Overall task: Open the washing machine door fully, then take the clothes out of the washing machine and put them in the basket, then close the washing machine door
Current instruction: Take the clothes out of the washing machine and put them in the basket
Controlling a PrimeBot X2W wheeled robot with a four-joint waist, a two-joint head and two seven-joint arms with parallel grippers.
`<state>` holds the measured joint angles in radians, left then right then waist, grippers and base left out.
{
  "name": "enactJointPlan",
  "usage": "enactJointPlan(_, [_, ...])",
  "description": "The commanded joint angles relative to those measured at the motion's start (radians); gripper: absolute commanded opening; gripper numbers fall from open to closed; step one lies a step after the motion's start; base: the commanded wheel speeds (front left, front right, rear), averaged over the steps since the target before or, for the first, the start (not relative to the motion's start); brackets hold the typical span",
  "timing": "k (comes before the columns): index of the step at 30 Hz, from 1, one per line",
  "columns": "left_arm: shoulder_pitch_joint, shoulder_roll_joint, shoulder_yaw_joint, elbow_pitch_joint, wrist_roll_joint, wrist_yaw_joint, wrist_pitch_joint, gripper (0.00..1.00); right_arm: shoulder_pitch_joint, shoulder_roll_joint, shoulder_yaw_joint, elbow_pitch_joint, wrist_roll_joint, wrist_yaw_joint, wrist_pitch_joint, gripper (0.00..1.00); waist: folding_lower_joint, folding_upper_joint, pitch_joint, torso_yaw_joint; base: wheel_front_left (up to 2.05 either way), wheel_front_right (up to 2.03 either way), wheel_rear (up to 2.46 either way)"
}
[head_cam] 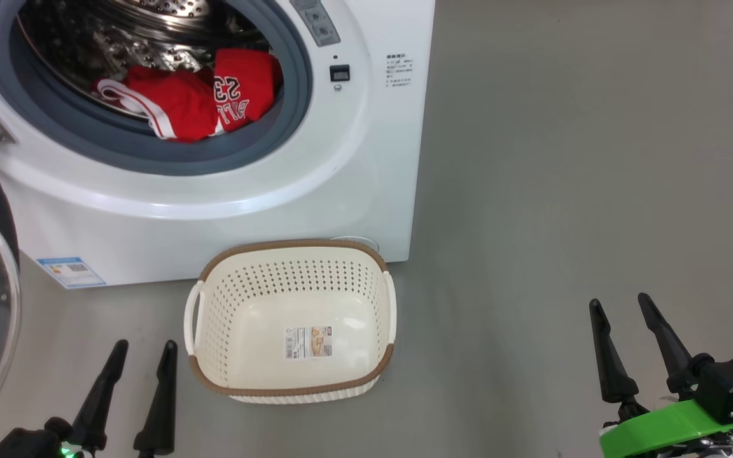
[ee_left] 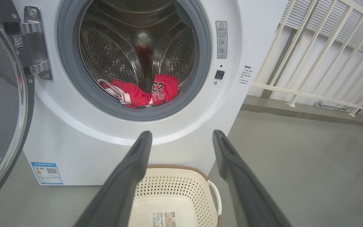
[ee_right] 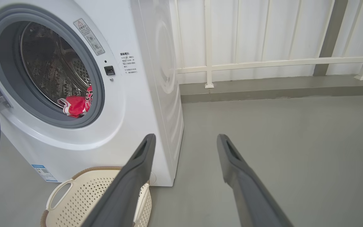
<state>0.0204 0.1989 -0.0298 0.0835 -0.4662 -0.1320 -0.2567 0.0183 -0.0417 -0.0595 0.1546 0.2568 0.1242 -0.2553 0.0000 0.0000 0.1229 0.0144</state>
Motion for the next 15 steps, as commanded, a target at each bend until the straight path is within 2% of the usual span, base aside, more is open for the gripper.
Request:
enactJointPlan(1, [-0.040,0.022,0.036,-0.024,-0.004,0.001,-0.005,1.00,-0.029,-0.009,0.025,-0.026,0.011,0.007,-0.006,1.00,0.0000,0.0000,0.003,0.000,1.43,-1.49,0.06])
enactJointPlan(10, [-0.054,0.023,0.041,-0.024,0.000,0.001,-0.005,1.00,-0.041,-0.009,0.027,-0.022,0.012,0.007,-0.006,1.00,0.0000,0.0000,0.016,-0.001,1.69,-1.73,0.05])
enactJointPlan(15, [-0.060,0.013,0.050,-0.024,0.033,0.001,-0.005,1.00,-0.044,-0.009,0.030,-0.023,0.011,0.007,-0.006,1.00,0.0000,0.0000,0.020,-0.001,1.07,-1.07,0.00])
